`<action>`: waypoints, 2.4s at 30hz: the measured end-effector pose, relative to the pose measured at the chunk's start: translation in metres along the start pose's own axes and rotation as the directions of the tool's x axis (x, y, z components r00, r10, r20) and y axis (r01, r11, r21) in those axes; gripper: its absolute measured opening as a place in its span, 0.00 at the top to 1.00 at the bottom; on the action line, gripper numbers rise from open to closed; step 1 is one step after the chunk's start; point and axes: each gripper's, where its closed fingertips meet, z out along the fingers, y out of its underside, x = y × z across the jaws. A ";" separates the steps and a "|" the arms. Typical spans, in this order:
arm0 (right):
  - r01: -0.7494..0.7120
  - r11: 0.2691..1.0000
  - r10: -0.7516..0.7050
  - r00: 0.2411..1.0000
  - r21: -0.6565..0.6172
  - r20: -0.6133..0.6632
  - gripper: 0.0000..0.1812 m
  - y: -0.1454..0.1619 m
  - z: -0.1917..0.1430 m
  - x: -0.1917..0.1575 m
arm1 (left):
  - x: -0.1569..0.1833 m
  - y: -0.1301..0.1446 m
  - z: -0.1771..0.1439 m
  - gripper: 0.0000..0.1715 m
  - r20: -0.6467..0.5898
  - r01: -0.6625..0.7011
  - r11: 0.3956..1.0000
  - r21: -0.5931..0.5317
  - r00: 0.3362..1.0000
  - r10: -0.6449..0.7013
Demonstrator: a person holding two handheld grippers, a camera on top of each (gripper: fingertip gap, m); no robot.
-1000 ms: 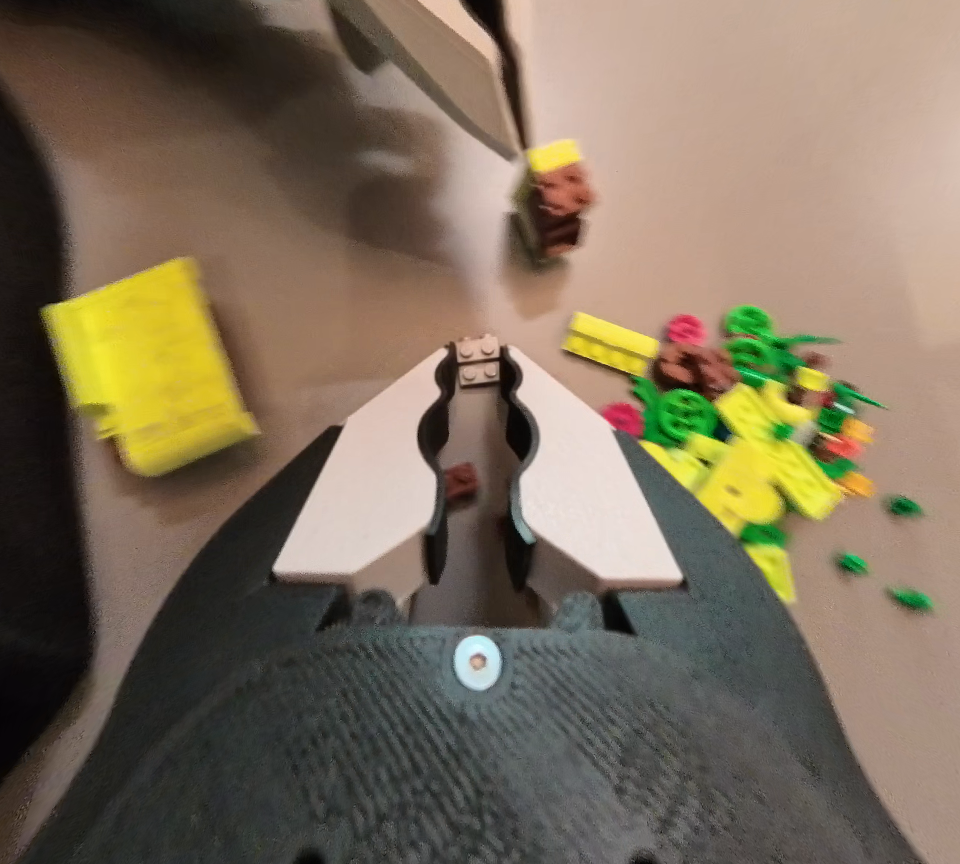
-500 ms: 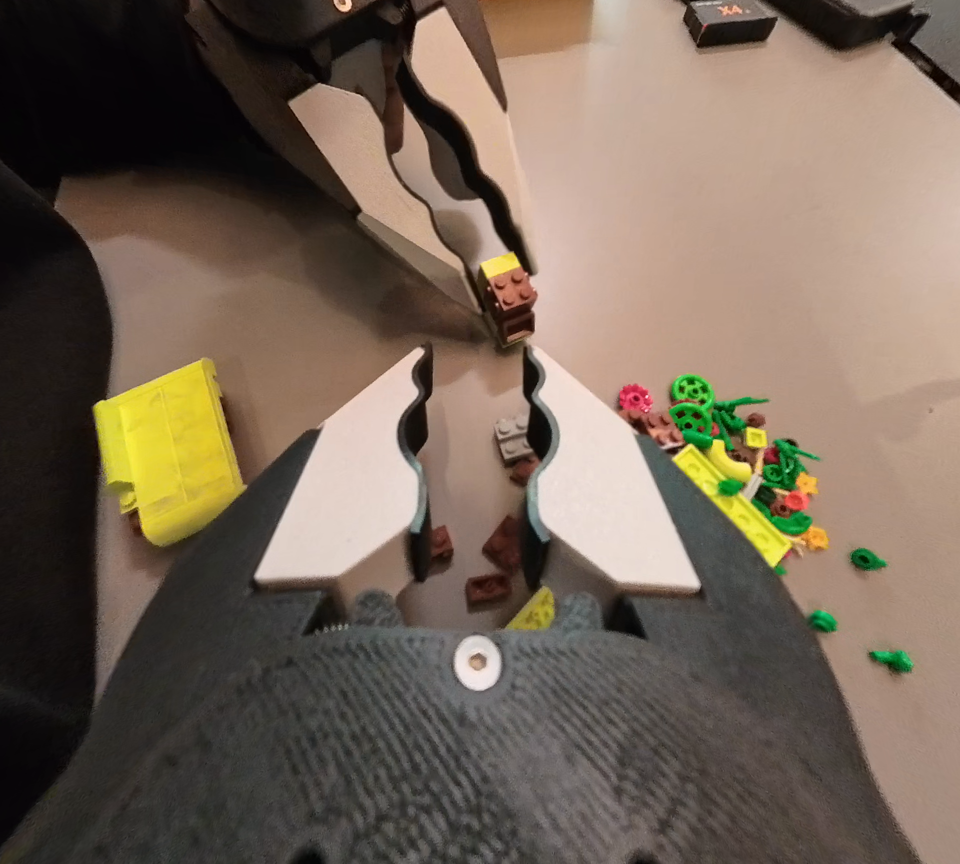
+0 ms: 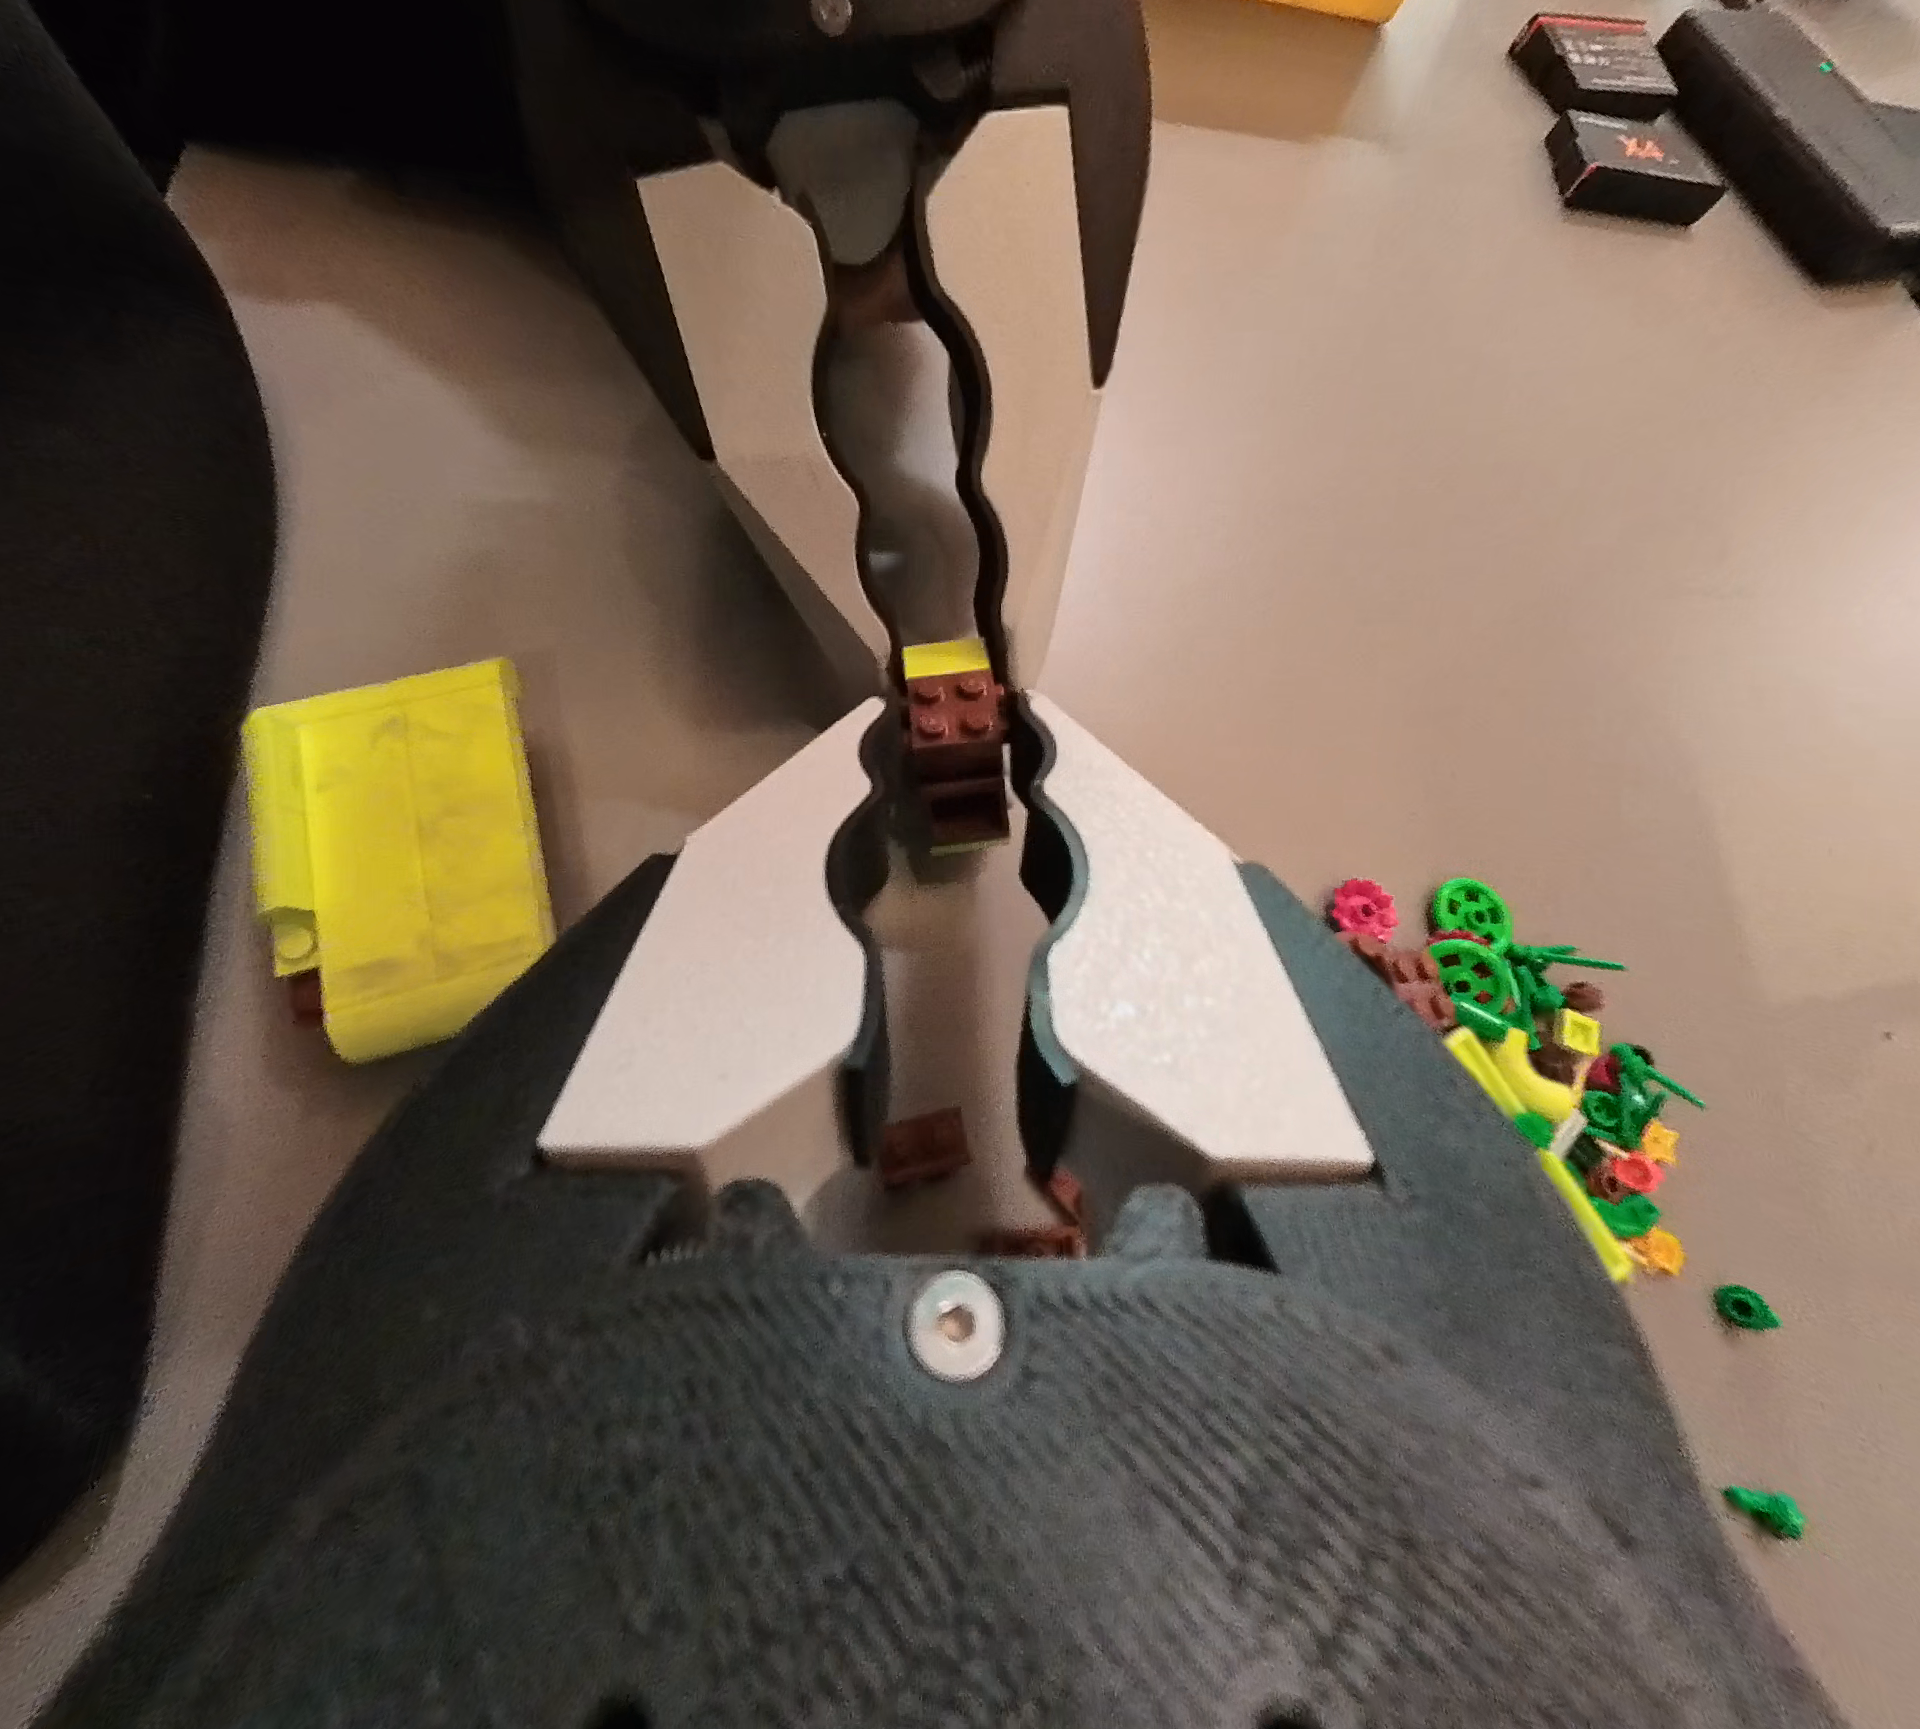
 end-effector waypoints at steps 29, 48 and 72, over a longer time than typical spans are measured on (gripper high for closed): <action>-0.170 0.983 0.176 0.981 -0.072 0.086 0.81 0.027 -0.005 -0.011 | -0.057 0.028 -0.023 0.87 0.286 0.067 0.997 -0.039 0.957 -0.053; -0.220 0.967 0.237 0.961 -0.125 0.144 0.86 0.036 -0.014 -0.018 | 0.031 -0.011 0.001 0.91 -0.063 -0.025 0.999 0.025 0.998 0.027; -0.243 0.966 0.255 0.955 -0.091 0.151 0.86 0.031 -0.018 -0.018 | 0.016 0.001 0.004 0.78 -0.040 0.078 0.996 -0.044 0.996 -0.080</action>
